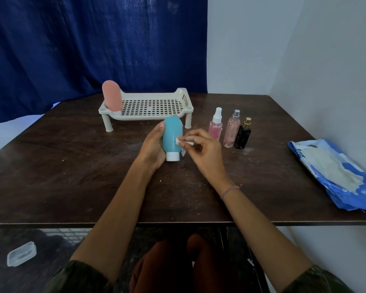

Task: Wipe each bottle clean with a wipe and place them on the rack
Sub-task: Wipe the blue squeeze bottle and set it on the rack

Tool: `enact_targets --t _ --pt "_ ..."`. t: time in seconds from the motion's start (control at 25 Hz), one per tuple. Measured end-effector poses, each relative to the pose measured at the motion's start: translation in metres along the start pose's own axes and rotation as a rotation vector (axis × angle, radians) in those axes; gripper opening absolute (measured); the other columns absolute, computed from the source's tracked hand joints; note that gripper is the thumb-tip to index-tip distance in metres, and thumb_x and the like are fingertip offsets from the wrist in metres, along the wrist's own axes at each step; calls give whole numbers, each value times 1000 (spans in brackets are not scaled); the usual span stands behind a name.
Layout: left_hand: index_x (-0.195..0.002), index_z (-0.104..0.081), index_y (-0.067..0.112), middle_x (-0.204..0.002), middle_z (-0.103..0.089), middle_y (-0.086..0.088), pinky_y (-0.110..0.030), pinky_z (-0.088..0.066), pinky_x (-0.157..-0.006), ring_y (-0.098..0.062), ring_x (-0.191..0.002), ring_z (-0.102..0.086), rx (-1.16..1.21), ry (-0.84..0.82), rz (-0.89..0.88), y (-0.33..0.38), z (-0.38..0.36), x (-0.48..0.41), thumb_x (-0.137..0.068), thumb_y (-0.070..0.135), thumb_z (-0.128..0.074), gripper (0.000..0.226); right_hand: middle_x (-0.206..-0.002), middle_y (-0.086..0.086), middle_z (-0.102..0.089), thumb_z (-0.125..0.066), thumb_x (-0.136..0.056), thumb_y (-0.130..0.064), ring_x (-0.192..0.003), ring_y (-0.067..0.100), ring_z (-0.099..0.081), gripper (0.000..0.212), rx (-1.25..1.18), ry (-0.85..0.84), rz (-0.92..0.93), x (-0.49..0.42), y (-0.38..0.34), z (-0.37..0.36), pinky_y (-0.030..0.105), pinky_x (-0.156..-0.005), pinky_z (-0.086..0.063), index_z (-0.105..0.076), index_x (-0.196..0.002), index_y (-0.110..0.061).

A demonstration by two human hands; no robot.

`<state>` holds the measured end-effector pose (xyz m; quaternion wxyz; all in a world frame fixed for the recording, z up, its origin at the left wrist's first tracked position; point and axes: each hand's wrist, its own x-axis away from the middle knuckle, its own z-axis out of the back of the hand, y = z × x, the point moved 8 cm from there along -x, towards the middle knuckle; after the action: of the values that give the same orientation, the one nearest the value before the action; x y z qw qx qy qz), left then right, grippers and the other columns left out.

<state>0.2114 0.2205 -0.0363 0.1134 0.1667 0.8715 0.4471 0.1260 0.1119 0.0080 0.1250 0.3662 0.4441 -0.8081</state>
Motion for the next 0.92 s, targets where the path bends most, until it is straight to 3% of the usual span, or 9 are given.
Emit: enact_targets --t 0.24,0.36,0.48,0.6,0.72,0.8,0.92 --pt "-108 -58 15 -105 -62 -8 -33 -56 -73 -18 -91 -62 11 104 -79 11 9 0 -101 24 -37 24 -98 2 -62 -70 -82 -9 -95 10 -60 18 -45 -137 90 4 -10 -13 25 -80 -55 -72 -100 -9" --pt "-114 -53 10 -109 -60 -9 -34 -54 -78 -18 -95 -60 58 113 -89 11 11 -3 -101 18 -35 24 -96 4 -62 -69 -82 -7 -92 8 -60 19 -45 -46 82 0 -9 -4 22 -79 -54 -71 -101 -7" --pt "-119 -51 7 -110 -61 -12 -32 -54 -74 -18 -92 -62 42 72 -51 7 7 -4 -101 15 -33 26 -96 4 -63 -69 -81 -6 -91 5 -59 20 -32 78 43 -3 -4 9 13 -78 -49 -71 -101 -6" --pt "-109 -54 10 -94 -68 -7 -25 -54 -67 -14 -80 -65 -130 -2 -57 3 -4 -3 -102 14 -31 24 -98 4 -64 -69 -81 -6 -94 7 -61 21 -29 56 24 -2 -3 6 16 -80 -50 -70 -102 -6" --pt "-107 -53 10 -93 -62 -3 -17 -50 -65 -10 -80 -58 -473 68 -128 4 0 -2 -102 14 -34 20 -98 3 -64 -68 -82 -6 -94 6 -60 21 -17 80 19 -2 -3 8 14 -80 -50 -70 -103 -6" --pt "-111 -53 12 -96 -60 0 -14 -47 -66 -7 -81 -56 -702 27 -177 3 -4 0 -102 16 -34 22 -98 2 -63 -68 -82 -6 -93 6 -59 21 5 107 12 -2 -2 11 13 -79 -49 -70 -103 -5" --pt "-116 -54 20 -98 -61 2 -15 -44 -60 -7 -81 -57 -773 -34 -169 -2 -10 4 -103 22 -32 26 -97 4 -63 -68 -83 -6 -92 5 -58 20 44 129 10 -2 -2 13 11 -77 -49 -70 -102 -5"
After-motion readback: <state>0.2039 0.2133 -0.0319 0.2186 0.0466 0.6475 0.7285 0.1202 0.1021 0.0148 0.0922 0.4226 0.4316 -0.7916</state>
